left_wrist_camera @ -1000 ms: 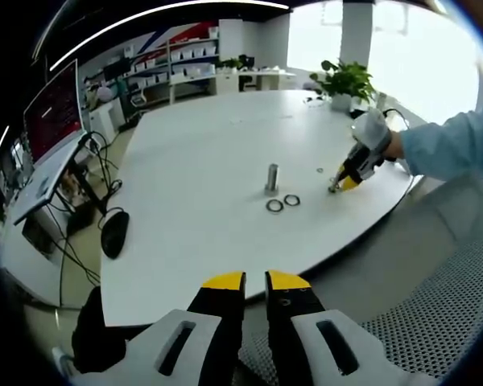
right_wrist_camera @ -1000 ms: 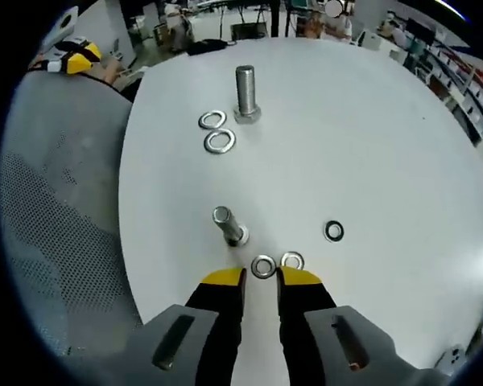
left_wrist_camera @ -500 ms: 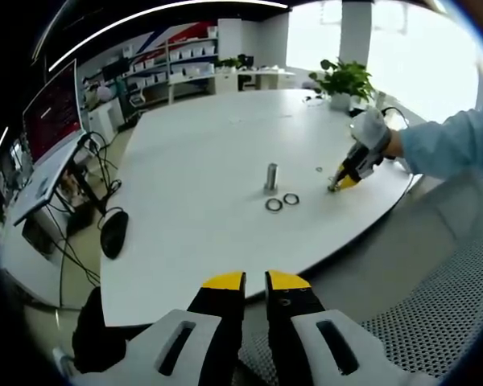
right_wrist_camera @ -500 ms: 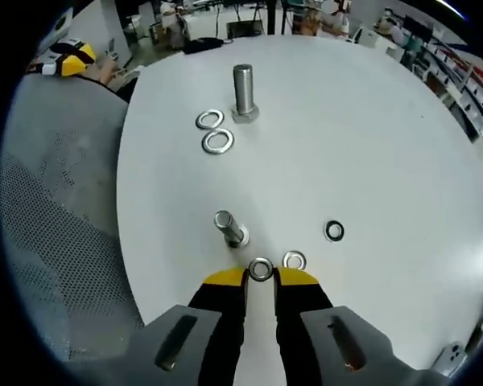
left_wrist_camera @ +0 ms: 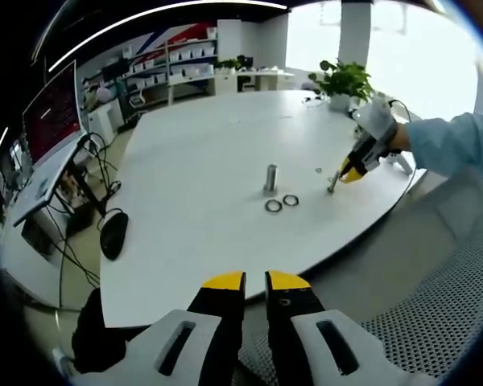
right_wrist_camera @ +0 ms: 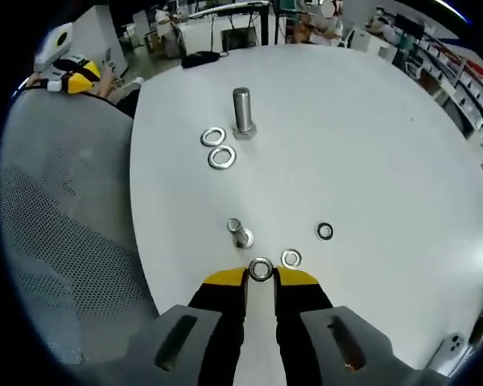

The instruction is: Place the washer onto the threaded stud by aligning its center hole with the stud, sliding it down to the base, and recovering from edge contact or off-axis alignment until the washer reaches the visible bottom stop.

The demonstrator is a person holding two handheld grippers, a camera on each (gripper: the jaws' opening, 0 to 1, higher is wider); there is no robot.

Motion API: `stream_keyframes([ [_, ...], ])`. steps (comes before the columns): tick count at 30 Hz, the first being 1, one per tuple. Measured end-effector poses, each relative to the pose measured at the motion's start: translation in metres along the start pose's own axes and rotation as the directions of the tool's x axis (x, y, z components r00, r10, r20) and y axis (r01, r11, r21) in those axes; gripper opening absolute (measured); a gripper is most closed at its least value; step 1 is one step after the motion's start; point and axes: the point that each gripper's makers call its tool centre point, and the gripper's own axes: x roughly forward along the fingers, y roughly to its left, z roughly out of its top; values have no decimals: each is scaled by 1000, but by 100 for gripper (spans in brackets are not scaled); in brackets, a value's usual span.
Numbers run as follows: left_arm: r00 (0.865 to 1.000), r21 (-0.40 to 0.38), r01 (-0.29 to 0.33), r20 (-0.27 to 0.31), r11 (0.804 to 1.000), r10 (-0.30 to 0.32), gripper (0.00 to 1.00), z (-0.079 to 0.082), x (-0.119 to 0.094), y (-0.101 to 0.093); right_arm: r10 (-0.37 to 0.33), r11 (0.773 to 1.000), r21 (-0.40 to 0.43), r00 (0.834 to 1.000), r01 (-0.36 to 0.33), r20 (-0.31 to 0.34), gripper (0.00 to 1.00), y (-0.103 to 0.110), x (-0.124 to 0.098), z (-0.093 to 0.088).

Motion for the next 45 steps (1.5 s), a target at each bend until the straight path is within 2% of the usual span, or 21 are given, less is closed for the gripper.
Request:
stream_keyframes([
  [11, 1000, -2, 0, 19, 1000, 0, 7, 3, -1, 0, -10, 999, -34, 998, 12, 60, 14, 3, -26, 28],
  [18, 1000, 3, 0, 18, 1000, 0, 7, 3, -1, 0, 3, 998, -58, 997, 1, 76, 14, 10, -30, 39],
  [37, 1000, -5, -4, 25, 1000, 4, 7, 4, -1, 1, 38, 994, -100, 999, -35, 33, 14, 19, -13, 39],
  [45, 1000, -6, -4, 24, 1000, 4, 7, 4, -1, 1, 36, 994, -107, 999, -34, 20, 14, 17, -11, 37],
])
